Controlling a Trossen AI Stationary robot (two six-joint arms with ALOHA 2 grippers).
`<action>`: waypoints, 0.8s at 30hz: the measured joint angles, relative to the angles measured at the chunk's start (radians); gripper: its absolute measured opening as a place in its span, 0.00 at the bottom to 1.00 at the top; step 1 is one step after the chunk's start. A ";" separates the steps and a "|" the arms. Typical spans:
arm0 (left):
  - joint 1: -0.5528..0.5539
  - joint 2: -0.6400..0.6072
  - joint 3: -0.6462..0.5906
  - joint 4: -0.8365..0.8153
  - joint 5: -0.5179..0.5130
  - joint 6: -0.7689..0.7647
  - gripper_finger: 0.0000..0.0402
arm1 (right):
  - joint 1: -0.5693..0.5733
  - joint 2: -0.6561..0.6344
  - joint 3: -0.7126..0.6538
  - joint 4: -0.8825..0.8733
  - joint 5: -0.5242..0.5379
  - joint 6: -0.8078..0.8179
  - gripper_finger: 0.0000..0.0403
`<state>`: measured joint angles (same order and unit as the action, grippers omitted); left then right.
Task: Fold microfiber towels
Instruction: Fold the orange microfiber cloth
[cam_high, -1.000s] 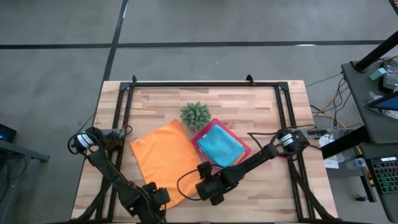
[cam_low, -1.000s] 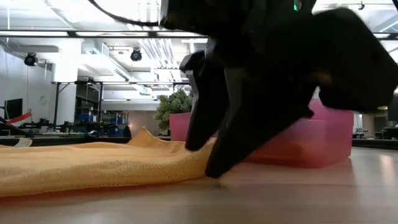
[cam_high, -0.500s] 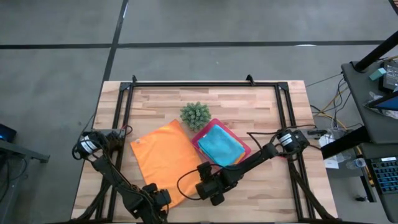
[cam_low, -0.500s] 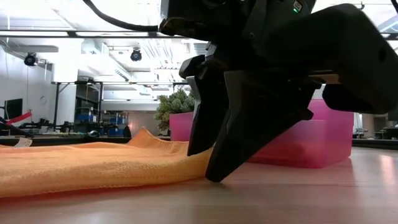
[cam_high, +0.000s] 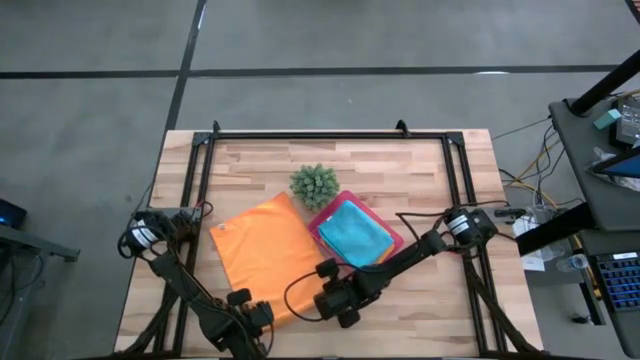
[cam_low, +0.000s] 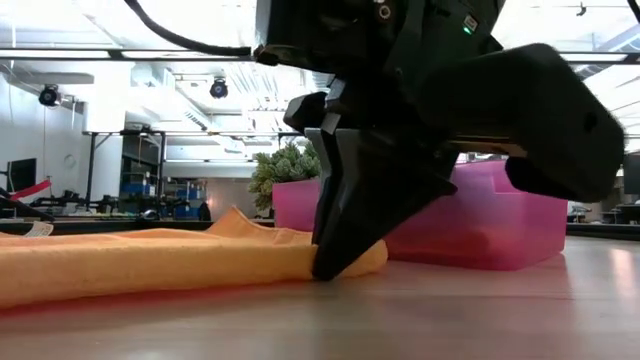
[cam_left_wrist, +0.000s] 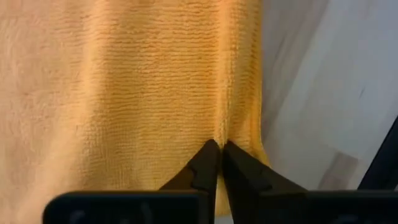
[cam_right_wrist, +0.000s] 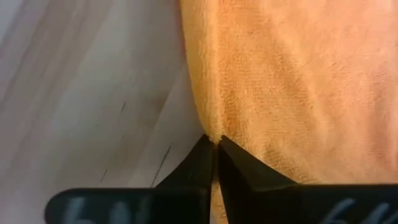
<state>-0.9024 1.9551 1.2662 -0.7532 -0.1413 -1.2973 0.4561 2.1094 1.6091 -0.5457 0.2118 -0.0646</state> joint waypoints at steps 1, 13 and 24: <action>0.000 -0.007 0.002 -0.001 0.000 0.018 0.03 | 0.000 0.000 0.003 0.000 0.002 -0.003 0.02; 0.001 -0.095 0.005 0.124 0.018 0.021 0.31 | 0.000 -0.002 0.017 0.005 -0.004 -0.006 0.02; 0.077 -0.019 0.099 0.075 0.203 -0.120 0.46 | -0.005 -0.004 0.017 0.008 -0.010 -0.001 0.02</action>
<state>-0.8251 1.9364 1.3648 -0.6785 0.0616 -1.4172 0.4515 2.1056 1.6260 -0.5378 0.2016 -0.0652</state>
